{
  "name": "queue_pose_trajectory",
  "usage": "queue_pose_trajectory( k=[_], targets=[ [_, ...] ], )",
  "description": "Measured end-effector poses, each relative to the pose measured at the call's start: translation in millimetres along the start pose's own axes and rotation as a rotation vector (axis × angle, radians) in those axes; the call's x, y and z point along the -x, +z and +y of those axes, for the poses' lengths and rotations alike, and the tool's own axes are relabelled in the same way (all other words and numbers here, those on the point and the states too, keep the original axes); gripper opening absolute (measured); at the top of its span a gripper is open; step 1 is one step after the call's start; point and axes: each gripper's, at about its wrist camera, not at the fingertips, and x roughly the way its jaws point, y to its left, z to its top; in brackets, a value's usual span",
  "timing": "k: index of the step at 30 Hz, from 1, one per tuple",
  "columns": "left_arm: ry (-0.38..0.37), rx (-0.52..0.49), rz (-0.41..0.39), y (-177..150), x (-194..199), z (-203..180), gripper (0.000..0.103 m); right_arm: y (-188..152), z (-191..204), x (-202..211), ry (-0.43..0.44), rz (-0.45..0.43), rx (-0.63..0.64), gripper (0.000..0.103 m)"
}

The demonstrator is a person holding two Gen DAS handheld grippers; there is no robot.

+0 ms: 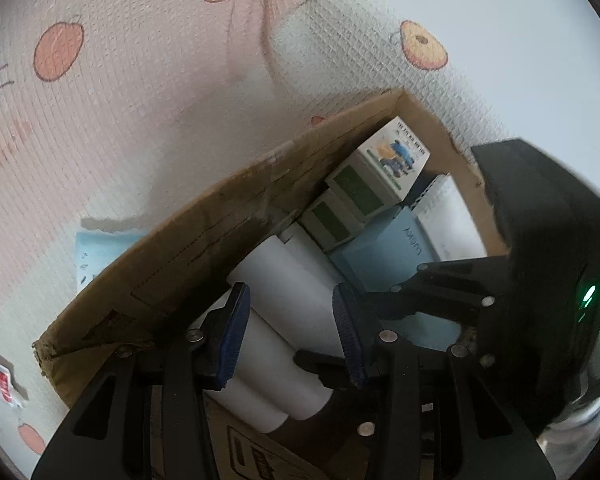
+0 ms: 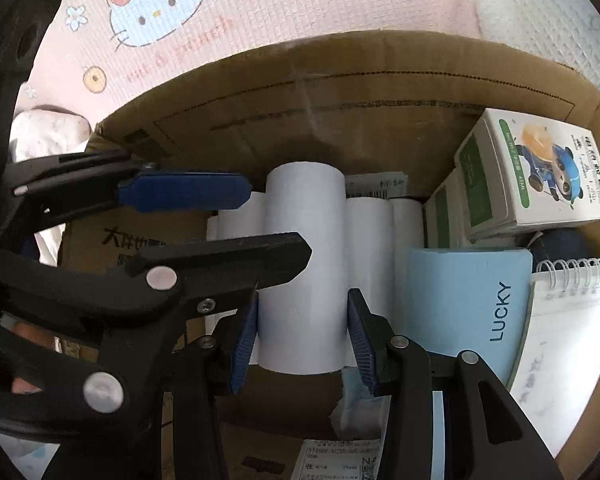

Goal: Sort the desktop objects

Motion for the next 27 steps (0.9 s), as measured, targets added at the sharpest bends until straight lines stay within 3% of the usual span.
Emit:
queue_pose_trajectory(
  k=[4, 8, 10, 13, 18, 20, 27],
  targets=[
    [0.036, -0.024, -0.002, -3.5, -2.7, -1.6, 0.047, -2.4, -7.1, 1.1, 0.060, 0.012, -0.055, 0.041],
    [0.041, -0.027, -0.010, -5.3, -2.5, 0.6, 0.043, -8.5, -5.6, 8.4, 0.037, -0.003, -0.050, 0.041],
    [0.053, -0.020, -0.019, -6.8, -4.9, 0.7, 0.028, -10.0, -7.4, 13.6, 0.039, -0.016, -0.061, 0.041],
    [0.056, -0.008, -0.038, -8.0, -3.2, 4.7, 0.017, -12.4, -11.6, 19.1, 0.081, -0.029, -0.085, 0.041],
    [-0.034, 0.039, -0.117, -16.8, 11.9, 14.4, 0.017, -17.6, -9.0, 20.1, 0.068, -0.044, -0.096, 0.041],
    [-0.060, 0.062, -0.162, -22.6, 21.1, 19.4, 0.017, -17.8, -8.6, 16.9, 0.063, -0.035, -0.118, 0.033],
    [-0.019, 0.033, -0.260, -38.3, 47.7, 28.7, 0.017, -16.1, -8.0, 10.3, 0.055, -0.032, -0.137, 0.030]
  ],
)
